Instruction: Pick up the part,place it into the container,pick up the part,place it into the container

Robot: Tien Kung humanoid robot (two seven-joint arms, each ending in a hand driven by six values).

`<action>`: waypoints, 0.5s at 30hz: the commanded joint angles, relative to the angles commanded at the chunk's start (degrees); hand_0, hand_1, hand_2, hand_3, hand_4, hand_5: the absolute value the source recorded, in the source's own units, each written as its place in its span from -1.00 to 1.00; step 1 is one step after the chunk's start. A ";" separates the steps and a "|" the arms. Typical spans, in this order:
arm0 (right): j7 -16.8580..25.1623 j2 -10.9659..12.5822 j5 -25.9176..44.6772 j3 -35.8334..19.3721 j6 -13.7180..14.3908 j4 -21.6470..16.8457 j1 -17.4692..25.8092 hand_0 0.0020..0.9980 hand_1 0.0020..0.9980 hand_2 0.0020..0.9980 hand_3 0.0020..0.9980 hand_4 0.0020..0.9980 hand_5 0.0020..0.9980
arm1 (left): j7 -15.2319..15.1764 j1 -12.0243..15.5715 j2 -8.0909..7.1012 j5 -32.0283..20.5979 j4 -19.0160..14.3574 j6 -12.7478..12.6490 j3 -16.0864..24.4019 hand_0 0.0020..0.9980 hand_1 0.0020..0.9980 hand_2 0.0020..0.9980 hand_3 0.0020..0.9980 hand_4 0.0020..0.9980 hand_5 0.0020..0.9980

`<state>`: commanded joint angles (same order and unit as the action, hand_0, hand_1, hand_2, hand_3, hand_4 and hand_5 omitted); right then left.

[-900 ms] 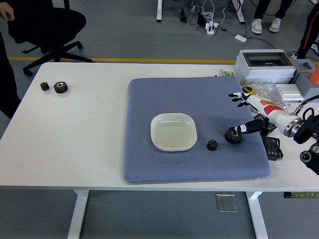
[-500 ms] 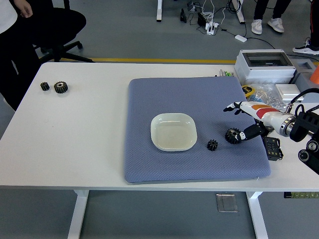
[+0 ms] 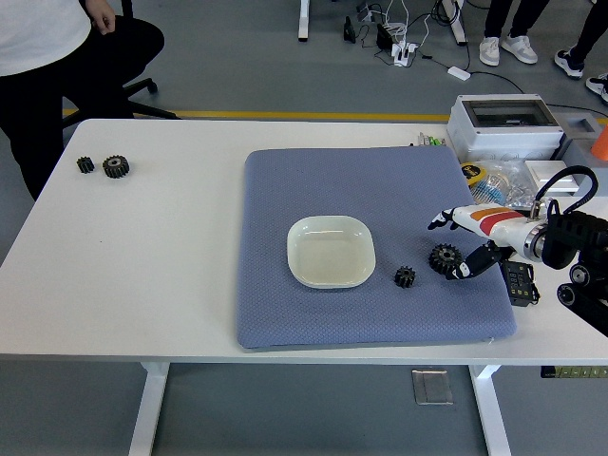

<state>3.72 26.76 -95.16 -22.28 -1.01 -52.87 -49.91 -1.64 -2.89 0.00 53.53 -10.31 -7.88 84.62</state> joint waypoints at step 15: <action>0.37 -2.03 0.50 2.29 0.81 3.90 -0.49 0.35 0.35 0.43 0.25 0.81 -0.57 | 0.40 -0.09 0.00 0.07 0.00 -0.07 -0.54 0.60 0.66 0.67 0.20 0.42 0.29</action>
<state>4.10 24.73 -94.66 -19.99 -0.20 -48.97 -50.40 -1.25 -2.98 0.00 53.60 -10.31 -7.95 84.08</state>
